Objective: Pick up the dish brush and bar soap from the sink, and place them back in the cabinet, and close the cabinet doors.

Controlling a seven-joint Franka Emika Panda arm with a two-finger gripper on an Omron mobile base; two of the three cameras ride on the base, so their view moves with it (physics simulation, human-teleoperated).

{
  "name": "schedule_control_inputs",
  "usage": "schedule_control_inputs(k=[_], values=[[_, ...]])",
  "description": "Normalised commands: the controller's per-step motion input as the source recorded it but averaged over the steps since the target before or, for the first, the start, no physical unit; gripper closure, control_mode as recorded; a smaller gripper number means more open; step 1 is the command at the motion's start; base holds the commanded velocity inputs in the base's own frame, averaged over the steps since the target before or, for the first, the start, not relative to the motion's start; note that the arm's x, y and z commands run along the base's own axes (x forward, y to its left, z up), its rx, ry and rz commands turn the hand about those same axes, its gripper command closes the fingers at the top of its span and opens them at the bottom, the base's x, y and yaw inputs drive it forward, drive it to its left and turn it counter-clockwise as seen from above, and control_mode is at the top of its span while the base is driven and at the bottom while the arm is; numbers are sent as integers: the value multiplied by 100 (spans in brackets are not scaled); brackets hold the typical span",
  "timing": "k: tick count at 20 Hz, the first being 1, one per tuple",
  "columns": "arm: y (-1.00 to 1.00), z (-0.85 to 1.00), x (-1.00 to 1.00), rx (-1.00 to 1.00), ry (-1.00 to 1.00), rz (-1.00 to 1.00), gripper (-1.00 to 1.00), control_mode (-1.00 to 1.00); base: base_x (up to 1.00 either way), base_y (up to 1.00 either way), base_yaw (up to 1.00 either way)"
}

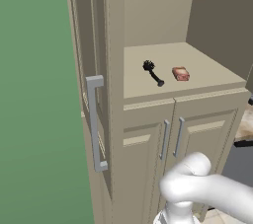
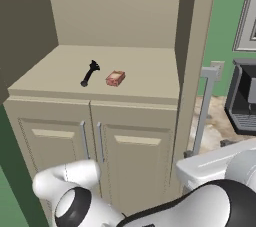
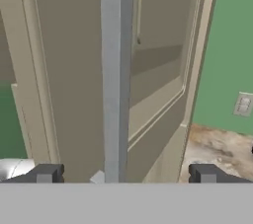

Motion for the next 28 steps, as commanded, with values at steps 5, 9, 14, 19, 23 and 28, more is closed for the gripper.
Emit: schedule_control_inputs(k=[5,9,14,19,23,28], values=[[15,-7,10,2,0,13,-100,-100,0,0,0],[16,-6,17,3,0,14,-100,-100,0,0,0],[14,-7,26,6,0,14,-100,-100,0,0,0],[18,-10,26,8,0,15,-100,-100,0,0,0],[23,-14,21,9,0,13,-100,-100,0,0,0],[37,-21,3,11,0,9,-100,-100,0,0,0]])
